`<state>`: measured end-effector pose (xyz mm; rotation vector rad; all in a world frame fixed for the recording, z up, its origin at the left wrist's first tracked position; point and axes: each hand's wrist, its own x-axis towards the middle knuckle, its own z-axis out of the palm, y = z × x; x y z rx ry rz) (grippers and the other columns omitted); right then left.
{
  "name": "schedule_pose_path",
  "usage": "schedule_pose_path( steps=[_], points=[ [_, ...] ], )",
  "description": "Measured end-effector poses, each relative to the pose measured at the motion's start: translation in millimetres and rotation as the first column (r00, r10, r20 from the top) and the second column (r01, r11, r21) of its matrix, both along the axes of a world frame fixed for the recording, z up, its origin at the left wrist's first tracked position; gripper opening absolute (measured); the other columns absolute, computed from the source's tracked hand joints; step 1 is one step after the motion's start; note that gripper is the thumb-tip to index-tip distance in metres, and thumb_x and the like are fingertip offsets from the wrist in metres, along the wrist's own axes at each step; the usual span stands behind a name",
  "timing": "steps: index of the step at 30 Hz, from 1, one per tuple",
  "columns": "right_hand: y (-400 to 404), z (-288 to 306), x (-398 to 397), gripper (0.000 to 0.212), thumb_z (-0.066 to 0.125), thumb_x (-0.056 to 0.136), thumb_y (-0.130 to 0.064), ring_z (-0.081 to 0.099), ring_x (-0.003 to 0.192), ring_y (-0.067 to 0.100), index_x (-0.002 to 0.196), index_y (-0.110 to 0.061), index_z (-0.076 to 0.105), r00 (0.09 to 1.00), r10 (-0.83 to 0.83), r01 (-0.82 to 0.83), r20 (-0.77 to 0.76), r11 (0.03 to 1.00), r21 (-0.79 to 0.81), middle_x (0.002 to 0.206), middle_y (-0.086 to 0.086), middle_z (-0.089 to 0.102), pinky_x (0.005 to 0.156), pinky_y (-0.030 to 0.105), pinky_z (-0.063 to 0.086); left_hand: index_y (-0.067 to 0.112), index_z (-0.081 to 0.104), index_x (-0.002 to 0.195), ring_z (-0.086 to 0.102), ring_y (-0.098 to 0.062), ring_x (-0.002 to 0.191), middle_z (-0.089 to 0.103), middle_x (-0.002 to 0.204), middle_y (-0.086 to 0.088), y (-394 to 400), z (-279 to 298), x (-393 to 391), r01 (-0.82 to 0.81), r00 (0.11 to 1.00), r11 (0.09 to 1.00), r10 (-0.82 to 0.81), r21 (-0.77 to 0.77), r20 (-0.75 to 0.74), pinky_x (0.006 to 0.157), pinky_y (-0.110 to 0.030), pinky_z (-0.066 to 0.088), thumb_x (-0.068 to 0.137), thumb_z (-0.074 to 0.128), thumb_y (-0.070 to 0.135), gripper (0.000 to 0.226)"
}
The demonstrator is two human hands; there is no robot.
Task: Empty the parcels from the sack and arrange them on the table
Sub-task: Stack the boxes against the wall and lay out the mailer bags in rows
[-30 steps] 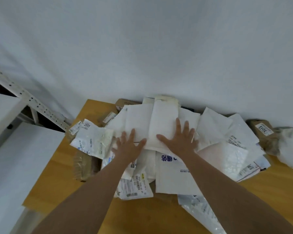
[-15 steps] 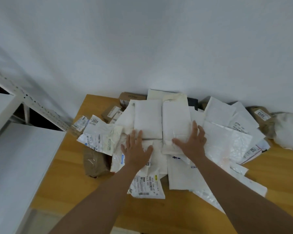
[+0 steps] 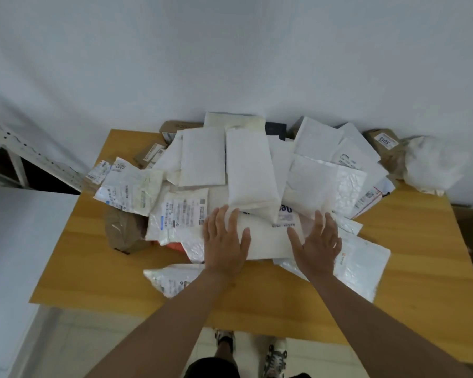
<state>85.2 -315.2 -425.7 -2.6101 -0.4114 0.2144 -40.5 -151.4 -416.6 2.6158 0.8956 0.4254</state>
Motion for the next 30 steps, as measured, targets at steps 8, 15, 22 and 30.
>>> schedule_pose_path(
  steps=[8,15,22,30],
  points=[
    [-78.7,-44.4,-18.5,0.093,0.034,0.081,-0.074,0.025,0.143,0.038,0.149,-0.013,0.024,0.993,-0.117,0.118,-0.03,0.992,0.034,0.155,0.018,0.026,0.111,0.063,0.022,0.01,0.044,0.132,0.041,-0.037,0.125,0.044,0.135,-0.02,-39.4,-33.0,-74.7,-0.307,0.945,0.951,0.302,0.025,0.126,0.103,-0.051,0.031,0.096,0.041,0.04,0.047],
    [-64.2,-55.0,-42.4,0.085,0.039,0.084,-0.064,0.025,0.142,0.04,0.148,-0.009,0.026,0.997,0.015,-0.01,-0.07,0.997,0.073,0.155,0.019,0.027,0.11,0.063,0.023,0.02,0.025,0.151,0.012,-0.035,0.145,0.02,0.156,-0.015,-68.8,-71.9,-131.5,-0.517,0.795,0.844,0.412,-0.143,-0.444,0.116,-0.053,0.017,0.096,0.042,0.048,0.065],
    [-111.8,-76.4,-12.4,0.077,0.024,0.083,-0.067,0.012,0.15,0.031,0.153,-0.036,0.015,0.972,0.204,-0.229,-0.117,0.93,-0.288,0.163,-0.001,0.016,0.107,0.071,0.011,0.013,0.04,0.131,0.037,-0.035,0.122,0.043,0.132,-0.018,-115.4,-49.2,-74.3,-0.323,0.946,0.928,0.314,-0.185,-0.076,0.102,-0.051,0.033,0.087,0.05,0.031,0.048],
    [-184.3,-82.4,6.9,0.097,0.068,0.078,-0.061,0.023,0.144,0.041,0.152,-0.017,0.023,0.99,0.094,-0.123,-0.1,0.934,-0.335,0.158,0.009,0.027,0.099,0.071,0.034,0.009,0.052,0.112,0.049,-0.029,0.1,0.052,0.113,-0.013,-172.9,-52.6,-19.7,0.34,0.934,0.939,-0.33,-0.057,0.134,0.088,-0.04,0.044,0.089,0.05,0.023,0.028]
  ],
)
